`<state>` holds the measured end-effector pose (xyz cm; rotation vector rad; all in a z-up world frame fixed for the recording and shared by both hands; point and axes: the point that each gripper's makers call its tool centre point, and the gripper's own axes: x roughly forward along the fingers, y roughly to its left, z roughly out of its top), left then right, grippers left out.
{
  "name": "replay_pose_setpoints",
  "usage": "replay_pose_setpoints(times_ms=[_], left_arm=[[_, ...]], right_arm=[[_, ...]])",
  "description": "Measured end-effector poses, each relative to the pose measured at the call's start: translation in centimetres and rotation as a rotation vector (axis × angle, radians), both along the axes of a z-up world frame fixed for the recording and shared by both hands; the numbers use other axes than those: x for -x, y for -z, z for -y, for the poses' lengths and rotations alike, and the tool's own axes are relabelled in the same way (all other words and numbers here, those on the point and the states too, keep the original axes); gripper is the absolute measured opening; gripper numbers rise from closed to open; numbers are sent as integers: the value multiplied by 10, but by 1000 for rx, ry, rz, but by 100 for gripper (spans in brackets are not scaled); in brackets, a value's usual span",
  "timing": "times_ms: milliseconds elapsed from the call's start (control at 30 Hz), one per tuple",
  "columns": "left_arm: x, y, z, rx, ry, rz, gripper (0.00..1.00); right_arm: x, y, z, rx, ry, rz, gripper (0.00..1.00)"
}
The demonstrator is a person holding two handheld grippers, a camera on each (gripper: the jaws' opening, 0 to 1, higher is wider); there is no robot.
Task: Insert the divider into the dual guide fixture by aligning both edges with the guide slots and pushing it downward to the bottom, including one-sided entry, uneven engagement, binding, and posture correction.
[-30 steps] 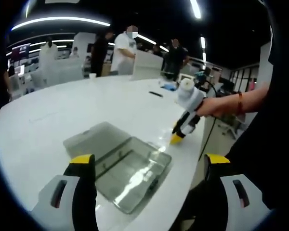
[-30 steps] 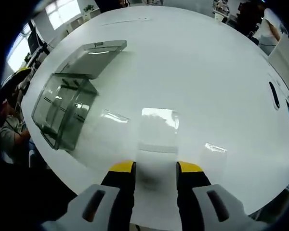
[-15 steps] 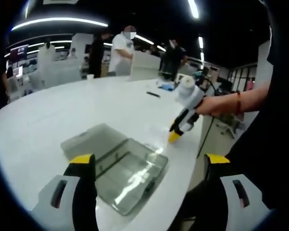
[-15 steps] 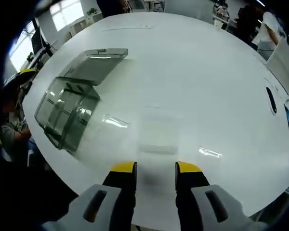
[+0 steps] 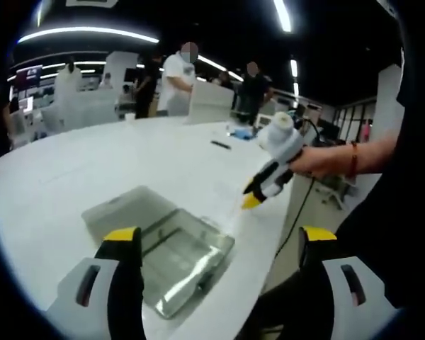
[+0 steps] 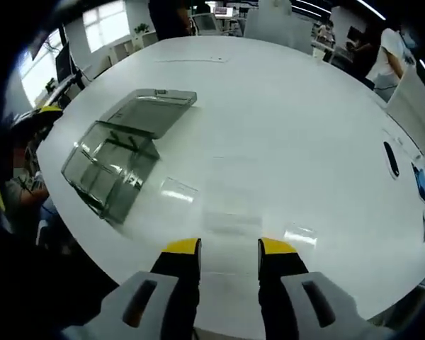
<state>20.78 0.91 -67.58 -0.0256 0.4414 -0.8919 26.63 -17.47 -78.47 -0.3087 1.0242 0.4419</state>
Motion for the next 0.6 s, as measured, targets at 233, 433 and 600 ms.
replay_pose_setpoints(times_ms=[233, 433, 600], left_arm=[[6, -1, 6, 17, -11, -24, 88], [10, -5, 10, 61, -21, -30, 85], [15, -8, 18, 96, -19, -48, 82]], right_arm=[[7, -12, -2, -32, -4, 45, 27], [12, -22, -4, -53, -2, 75, 27], [18, -31, -10, -71, -34, 100, 27]])
